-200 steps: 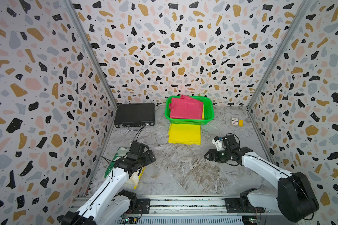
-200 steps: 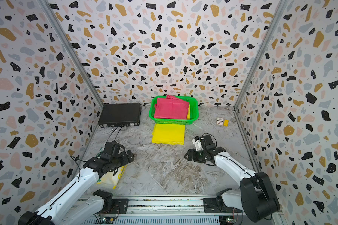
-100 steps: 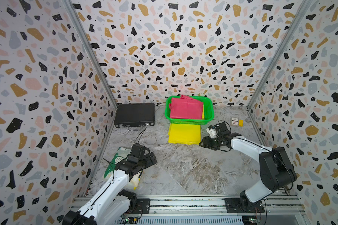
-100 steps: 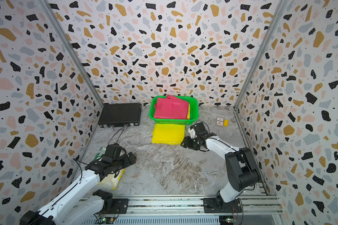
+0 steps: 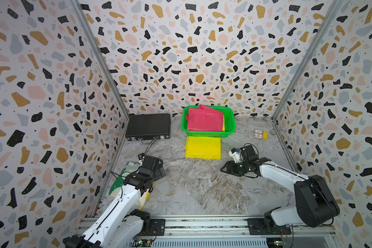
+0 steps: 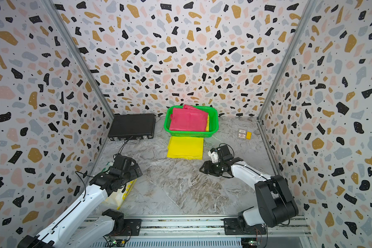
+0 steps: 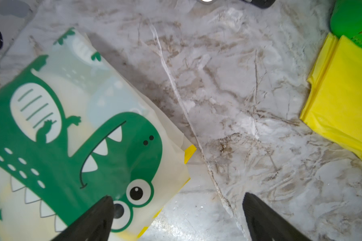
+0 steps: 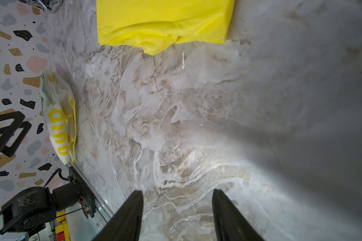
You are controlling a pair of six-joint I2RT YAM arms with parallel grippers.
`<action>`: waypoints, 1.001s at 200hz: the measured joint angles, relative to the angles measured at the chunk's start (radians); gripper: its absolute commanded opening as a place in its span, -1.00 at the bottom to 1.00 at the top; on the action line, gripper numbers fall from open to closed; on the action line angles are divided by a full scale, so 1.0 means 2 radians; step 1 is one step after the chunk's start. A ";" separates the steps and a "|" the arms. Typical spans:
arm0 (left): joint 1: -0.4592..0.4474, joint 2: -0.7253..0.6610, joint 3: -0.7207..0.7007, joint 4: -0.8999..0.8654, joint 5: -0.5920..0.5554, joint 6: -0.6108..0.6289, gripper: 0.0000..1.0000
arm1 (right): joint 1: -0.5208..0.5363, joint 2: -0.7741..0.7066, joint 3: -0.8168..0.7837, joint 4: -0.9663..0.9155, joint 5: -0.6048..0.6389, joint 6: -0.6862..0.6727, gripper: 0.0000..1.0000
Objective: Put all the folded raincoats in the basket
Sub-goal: Move the raincoat to the center of the board.
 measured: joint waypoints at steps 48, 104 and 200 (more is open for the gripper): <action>0.004 0.037 -0.021 0.018 -0.018 -0.003 0.99 | 0.000 -0.009 -0.013 0.001 -0.005 -0.004 0.09; 0.005 0.086 -0.080 0.101 0.043 -0.023 0.99 | 0.000 -0.026 -0.046 -0.001 -0.006 -0.015 0.07; -0.140 0.107 -0.036 0.207 0.135 -0.112 0.99 | 0.000 -0.029 -0.048 -0.014 -0.004 -0.022 0.09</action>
